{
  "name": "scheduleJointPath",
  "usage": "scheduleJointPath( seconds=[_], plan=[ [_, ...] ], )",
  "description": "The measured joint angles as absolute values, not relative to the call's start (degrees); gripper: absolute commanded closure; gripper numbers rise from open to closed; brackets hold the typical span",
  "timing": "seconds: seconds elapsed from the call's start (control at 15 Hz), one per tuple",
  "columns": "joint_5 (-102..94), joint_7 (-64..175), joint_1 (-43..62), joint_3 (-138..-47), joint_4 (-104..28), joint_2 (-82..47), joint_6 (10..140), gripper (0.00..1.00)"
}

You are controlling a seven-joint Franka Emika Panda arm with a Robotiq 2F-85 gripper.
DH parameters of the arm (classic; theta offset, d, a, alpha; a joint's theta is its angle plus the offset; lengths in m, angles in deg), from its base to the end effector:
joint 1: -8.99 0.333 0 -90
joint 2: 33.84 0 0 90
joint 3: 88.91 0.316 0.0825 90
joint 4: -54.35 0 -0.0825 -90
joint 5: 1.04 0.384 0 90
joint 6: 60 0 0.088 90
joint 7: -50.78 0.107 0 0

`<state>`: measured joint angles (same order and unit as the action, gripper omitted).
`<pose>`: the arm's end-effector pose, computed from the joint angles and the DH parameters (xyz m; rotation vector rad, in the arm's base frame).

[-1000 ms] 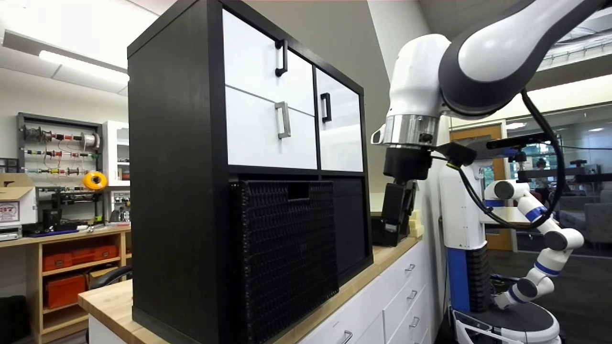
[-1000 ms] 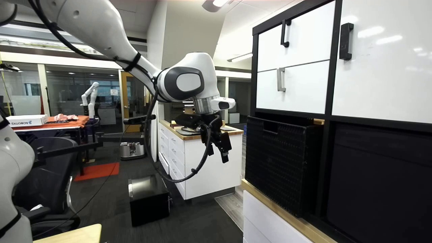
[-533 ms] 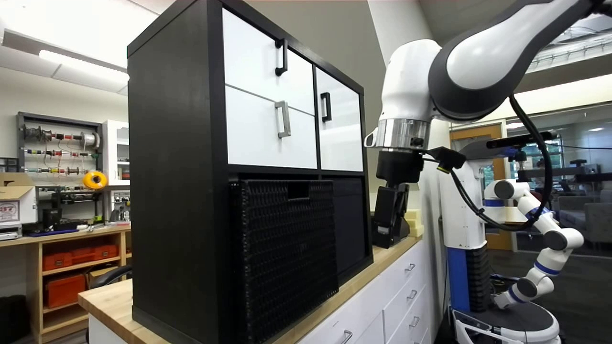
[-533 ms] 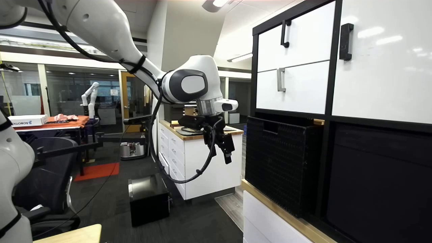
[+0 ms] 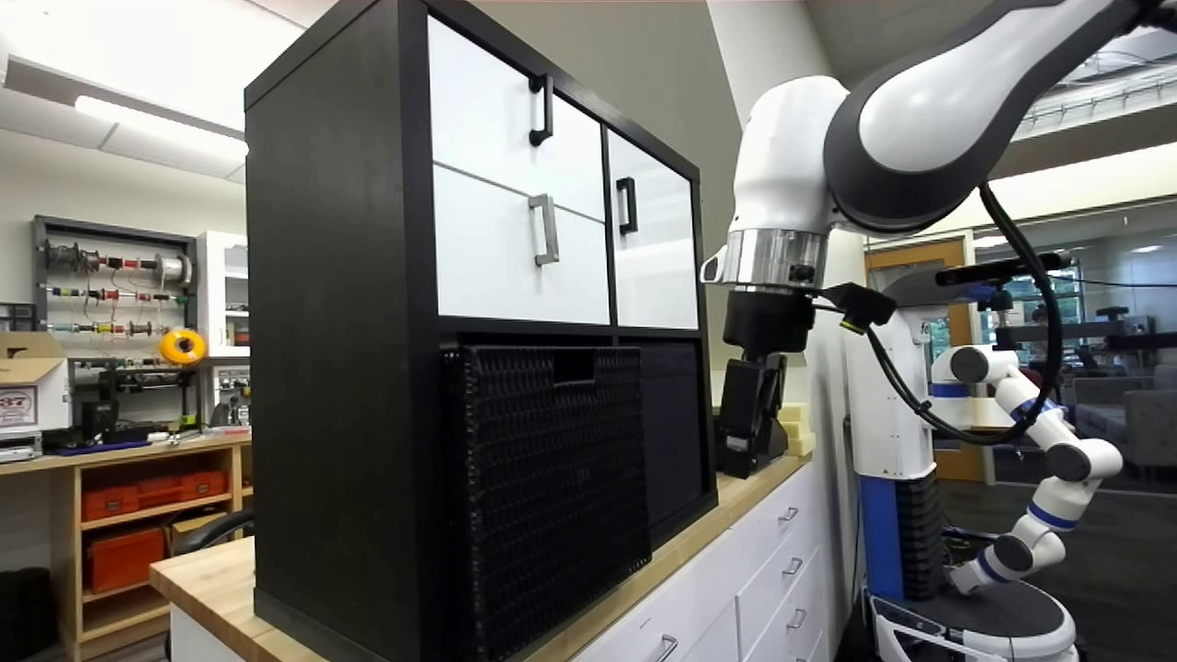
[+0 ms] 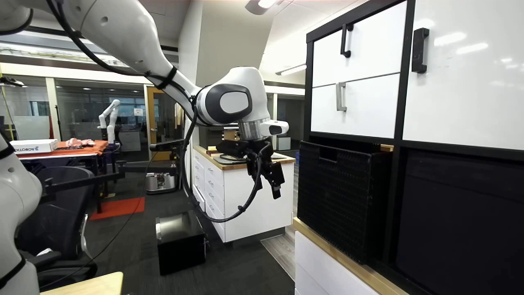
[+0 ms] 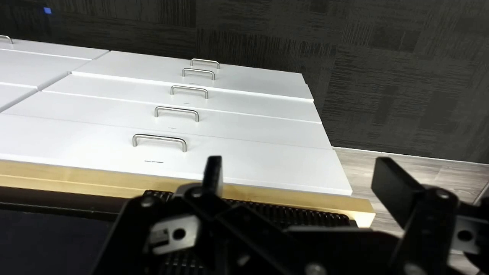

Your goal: Open the topmost drawer, pick the red lid and place it inside then close it

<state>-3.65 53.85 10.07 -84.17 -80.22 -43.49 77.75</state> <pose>0.4975 0.0510 0.4211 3.0886 0.1216 0.3510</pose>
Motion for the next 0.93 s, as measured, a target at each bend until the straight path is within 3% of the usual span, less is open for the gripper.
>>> scheduleJointPath(
  seconds=[0.93],
  plan=[
    [-2.1,37.6,11.0,-84.1,-65.4,-33.9,82.3,0.00]
  ],
)
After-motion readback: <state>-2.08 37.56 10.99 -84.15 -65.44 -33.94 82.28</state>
